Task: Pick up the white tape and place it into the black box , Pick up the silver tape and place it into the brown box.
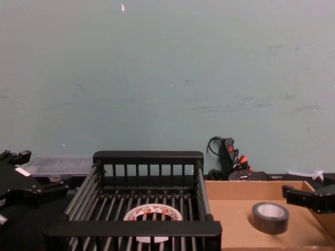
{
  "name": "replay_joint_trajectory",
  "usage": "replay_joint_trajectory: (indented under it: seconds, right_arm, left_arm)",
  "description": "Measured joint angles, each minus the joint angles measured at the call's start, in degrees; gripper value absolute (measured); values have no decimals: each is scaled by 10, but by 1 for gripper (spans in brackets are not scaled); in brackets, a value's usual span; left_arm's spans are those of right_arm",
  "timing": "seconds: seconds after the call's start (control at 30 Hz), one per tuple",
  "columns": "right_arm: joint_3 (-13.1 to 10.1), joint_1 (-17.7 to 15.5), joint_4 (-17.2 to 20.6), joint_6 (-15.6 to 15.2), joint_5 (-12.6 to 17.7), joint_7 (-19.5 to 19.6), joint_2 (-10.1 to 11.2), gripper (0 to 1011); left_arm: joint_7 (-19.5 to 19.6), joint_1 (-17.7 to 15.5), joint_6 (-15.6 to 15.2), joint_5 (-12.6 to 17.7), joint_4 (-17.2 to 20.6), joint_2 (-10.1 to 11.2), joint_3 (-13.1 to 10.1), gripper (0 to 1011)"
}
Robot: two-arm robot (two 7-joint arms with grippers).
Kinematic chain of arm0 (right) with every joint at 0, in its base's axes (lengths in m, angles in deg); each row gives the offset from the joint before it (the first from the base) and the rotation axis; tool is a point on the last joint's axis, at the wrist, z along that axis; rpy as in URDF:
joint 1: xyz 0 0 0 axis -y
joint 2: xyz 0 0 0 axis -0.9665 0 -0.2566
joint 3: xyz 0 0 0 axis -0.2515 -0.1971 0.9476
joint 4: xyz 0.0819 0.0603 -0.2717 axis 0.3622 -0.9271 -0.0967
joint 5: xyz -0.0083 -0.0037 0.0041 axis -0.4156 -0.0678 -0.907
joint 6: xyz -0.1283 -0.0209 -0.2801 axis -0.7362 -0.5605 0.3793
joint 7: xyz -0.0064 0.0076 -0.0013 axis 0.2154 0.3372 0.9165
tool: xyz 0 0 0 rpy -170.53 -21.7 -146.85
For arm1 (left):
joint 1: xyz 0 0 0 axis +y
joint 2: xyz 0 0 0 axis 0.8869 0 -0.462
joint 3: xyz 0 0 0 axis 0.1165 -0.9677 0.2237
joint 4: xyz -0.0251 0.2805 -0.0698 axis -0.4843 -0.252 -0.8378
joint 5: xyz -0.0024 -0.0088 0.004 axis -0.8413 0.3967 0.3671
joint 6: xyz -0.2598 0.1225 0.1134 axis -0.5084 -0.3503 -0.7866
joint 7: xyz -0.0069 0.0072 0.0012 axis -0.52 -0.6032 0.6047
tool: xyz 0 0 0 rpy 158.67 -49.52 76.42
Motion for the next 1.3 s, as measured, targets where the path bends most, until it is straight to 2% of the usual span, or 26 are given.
replay_joint_trajectory:
  seconds: [1.3]
  right_arm:
    - [1, 1, 2, 1, 3, -1, 1, 1000]
  left_arm:
    - [0, 0, 0, 0, 0, 0, 0, 1001]
